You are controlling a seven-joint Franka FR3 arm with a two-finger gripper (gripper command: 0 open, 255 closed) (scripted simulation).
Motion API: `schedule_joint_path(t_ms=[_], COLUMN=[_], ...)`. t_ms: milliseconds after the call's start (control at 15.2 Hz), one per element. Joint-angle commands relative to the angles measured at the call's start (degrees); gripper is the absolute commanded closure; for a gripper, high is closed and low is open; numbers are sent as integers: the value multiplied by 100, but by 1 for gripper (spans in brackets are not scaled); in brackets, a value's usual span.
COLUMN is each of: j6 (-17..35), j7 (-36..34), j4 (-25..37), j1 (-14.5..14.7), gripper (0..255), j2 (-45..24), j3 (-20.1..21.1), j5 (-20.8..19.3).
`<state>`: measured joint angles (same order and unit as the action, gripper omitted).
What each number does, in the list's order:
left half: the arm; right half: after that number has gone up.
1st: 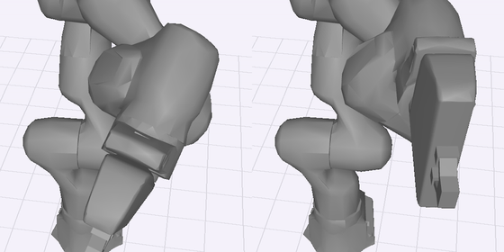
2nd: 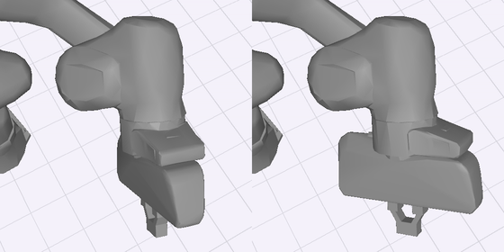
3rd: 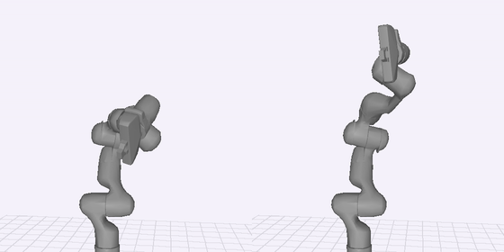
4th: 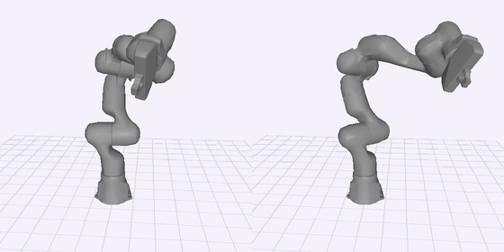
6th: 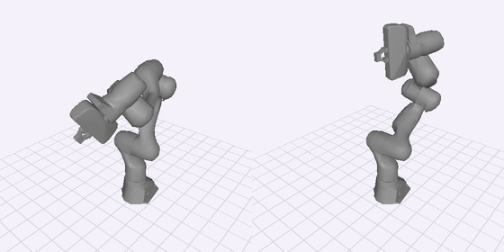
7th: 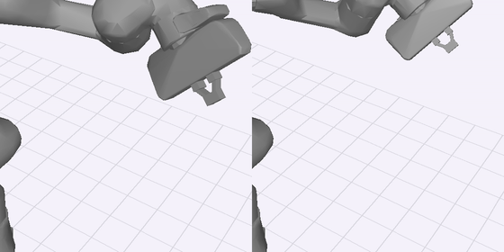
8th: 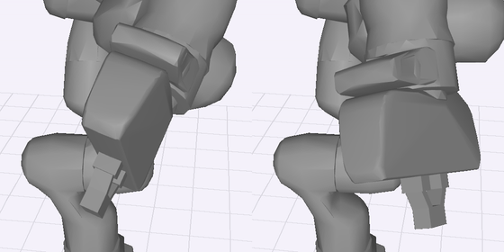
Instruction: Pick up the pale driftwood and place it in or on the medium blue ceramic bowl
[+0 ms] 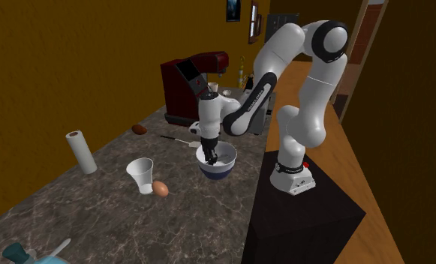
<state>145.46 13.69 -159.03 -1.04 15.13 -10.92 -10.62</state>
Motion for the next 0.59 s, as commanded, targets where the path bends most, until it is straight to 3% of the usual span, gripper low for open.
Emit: schedule_joint_path(t_ms=[0,528], j6=[-219,-1035], j7=[6,44], j4=[53,287], j1=[3,8], gripper=[255,255], j2=[153,736], j3=[12,64], j5=[13,52])
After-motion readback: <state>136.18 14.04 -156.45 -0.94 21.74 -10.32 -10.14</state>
